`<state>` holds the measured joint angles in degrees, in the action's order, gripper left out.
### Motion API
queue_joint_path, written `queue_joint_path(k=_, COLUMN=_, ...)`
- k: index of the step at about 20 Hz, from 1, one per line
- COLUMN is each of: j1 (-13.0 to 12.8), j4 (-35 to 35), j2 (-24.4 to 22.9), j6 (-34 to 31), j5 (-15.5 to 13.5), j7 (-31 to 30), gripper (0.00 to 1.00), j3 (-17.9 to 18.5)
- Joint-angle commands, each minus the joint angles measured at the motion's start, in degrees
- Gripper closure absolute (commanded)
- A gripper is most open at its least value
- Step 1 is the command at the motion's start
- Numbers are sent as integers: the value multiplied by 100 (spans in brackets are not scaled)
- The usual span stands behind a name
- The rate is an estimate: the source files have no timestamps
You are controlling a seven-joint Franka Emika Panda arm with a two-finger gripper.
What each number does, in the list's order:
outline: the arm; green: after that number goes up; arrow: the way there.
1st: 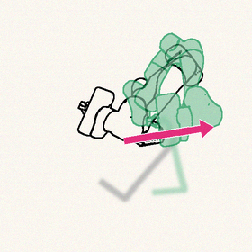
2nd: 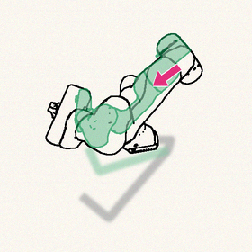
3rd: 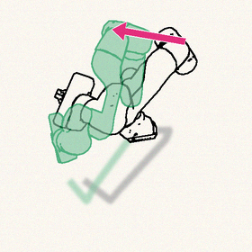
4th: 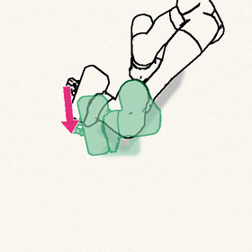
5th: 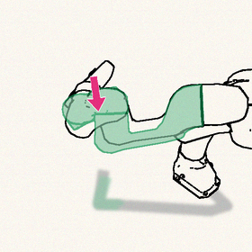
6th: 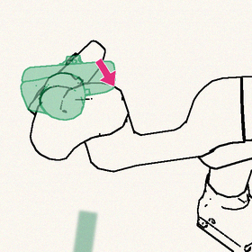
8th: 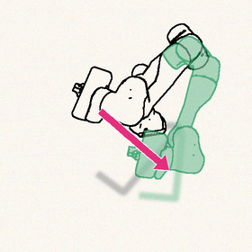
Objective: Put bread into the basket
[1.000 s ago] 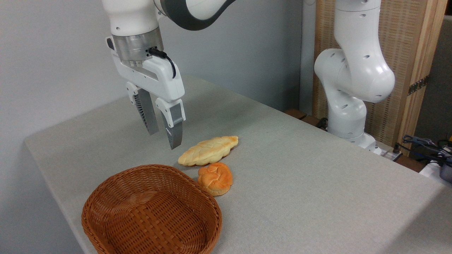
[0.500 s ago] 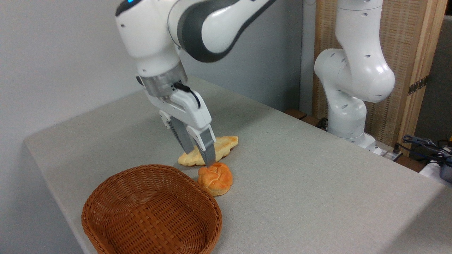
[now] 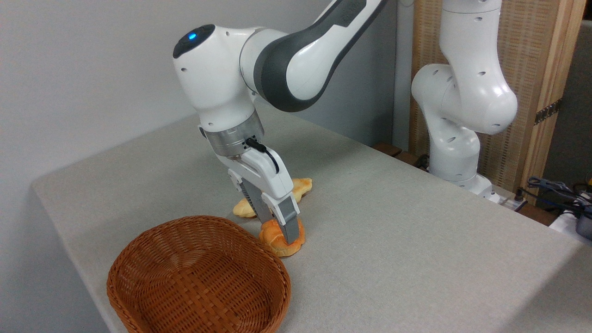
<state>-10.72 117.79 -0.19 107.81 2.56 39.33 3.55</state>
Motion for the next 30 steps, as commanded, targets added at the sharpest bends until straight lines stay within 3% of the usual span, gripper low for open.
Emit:
queue_joint_path(k=1, j1=-35, j4=218, j2=-95, j6=127, j5=87, j7=163, gripper=0, j3=76)
queue_joint_path(k=7, j1=-35, j4=218, j2=-34, j6=153, j5=87, j7=171, gripper=2, j3=67)
queue_joint_path(k=10, j1=-35, j4=218, j2=-16, j6=214, j5=95, j7=189, gripper=51, j3=67)
queue_joint_path(k=11, j1=-35, j4=218, j2=-7, j6=215, j5=95, j7=206, gripper=58, j3=67)
queue_joint_path(k=24, j1=-35, j4=192, j2=-16, j6=180, j5=95, j7=294, gripper=59, j3=67)
queue_joint_path(k=27, j1=-44, j4=148, j2=-226, j6=74, j5=87, j7=303, gripper=59, j3=76)
queue_joint_path(k=30, j1=-35, j4=-123, j2=-385, j6=-294, j5=-97, j7=321, gripper=59, j3=67)
